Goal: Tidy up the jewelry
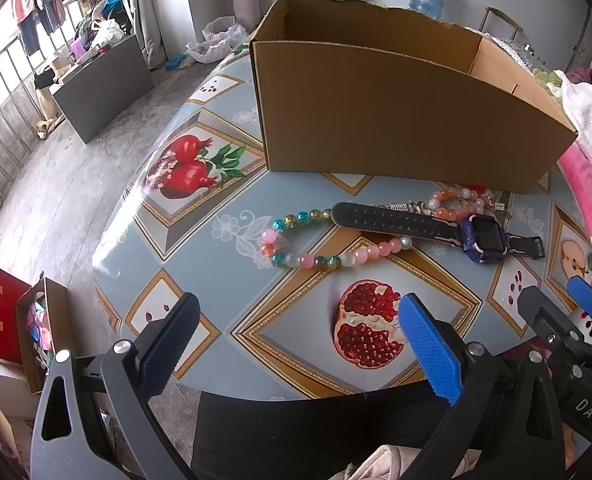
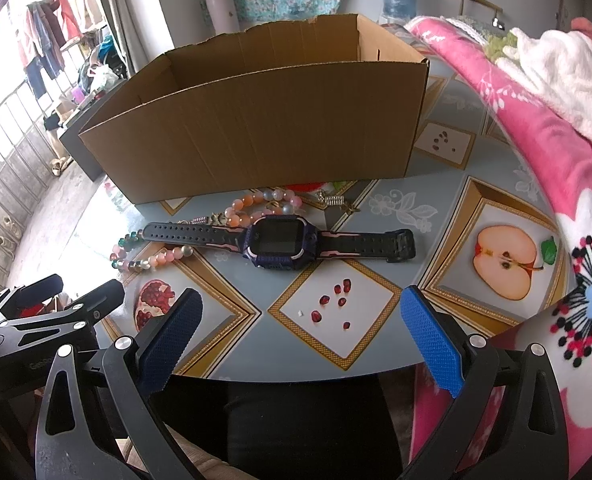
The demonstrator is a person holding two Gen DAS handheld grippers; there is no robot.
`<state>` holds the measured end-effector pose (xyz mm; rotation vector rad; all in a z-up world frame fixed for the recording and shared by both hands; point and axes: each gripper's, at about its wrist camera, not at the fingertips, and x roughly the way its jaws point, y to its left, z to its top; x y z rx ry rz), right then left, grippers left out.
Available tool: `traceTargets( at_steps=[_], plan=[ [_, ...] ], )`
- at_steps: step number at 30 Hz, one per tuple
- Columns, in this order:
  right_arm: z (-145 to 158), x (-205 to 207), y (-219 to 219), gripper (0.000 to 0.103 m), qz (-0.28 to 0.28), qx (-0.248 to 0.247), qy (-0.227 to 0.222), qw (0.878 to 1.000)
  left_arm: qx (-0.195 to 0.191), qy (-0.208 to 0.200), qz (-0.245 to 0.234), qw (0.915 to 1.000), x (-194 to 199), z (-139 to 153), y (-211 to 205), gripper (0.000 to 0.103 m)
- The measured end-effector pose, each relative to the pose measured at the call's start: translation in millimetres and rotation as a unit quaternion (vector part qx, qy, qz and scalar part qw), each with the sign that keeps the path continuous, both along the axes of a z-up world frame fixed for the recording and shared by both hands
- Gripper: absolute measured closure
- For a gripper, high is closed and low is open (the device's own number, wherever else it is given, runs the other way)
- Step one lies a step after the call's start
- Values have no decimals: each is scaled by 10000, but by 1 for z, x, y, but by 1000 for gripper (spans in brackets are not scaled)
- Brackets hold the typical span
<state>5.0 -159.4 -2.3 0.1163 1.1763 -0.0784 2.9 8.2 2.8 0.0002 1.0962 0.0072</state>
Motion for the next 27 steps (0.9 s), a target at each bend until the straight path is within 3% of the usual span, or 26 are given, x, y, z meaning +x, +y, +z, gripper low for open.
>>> traceTargets(
  at_steps=[27],
  plan=[
    [-24,7,-4,8,-19,117,386,9992,-69,520,11,9986,18,-29,0,6]
  ],
)
